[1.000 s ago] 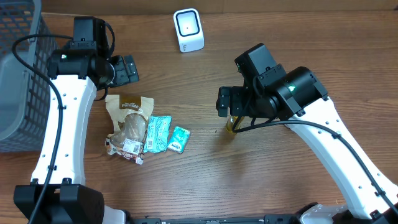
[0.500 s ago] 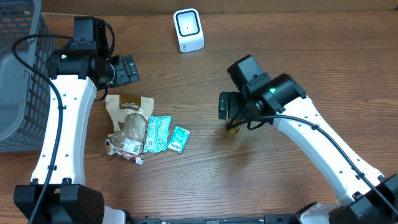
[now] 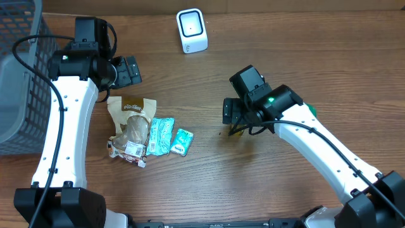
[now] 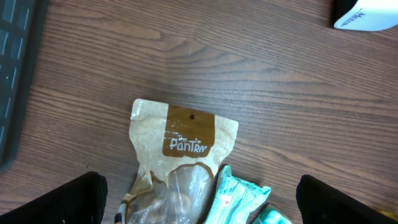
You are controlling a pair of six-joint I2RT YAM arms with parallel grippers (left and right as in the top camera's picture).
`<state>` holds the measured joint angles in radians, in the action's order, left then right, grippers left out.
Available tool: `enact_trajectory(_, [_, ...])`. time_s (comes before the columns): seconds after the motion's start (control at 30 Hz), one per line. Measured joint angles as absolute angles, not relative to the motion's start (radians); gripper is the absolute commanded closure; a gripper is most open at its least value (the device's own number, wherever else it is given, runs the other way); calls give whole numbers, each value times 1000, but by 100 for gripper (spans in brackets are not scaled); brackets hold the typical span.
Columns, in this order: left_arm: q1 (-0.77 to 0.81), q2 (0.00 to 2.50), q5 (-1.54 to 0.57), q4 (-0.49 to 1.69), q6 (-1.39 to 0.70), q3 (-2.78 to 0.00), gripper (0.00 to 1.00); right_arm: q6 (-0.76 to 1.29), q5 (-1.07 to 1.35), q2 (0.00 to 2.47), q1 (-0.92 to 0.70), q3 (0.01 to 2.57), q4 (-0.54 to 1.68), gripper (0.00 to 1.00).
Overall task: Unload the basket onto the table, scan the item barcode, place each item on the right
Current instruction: 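Lower the right gripper around the yellow bottle's body and close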
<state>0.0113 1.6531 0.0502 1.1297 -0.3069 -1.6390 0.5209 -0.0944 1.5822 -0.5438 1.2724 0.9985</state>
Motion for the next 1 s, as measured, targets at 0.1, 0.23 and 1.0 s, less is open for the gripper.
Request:
enact_trajectory(0.1, [11, 1653, 50, 1129, -307, -1639, 1, 521, -94, 1582, -544, 1256, 995, 7])
enact_trajectory(0.23, [11, 1653, 50, 1129, -307, -1639, 0, 521, -94, 1582, -544, 1254, 995, 7])
enact_trajectory(1.0, [11, 1653, 50, 1129, -307, -1639, 1, 521, -94, 1582, -544, 1254, 994, 7])
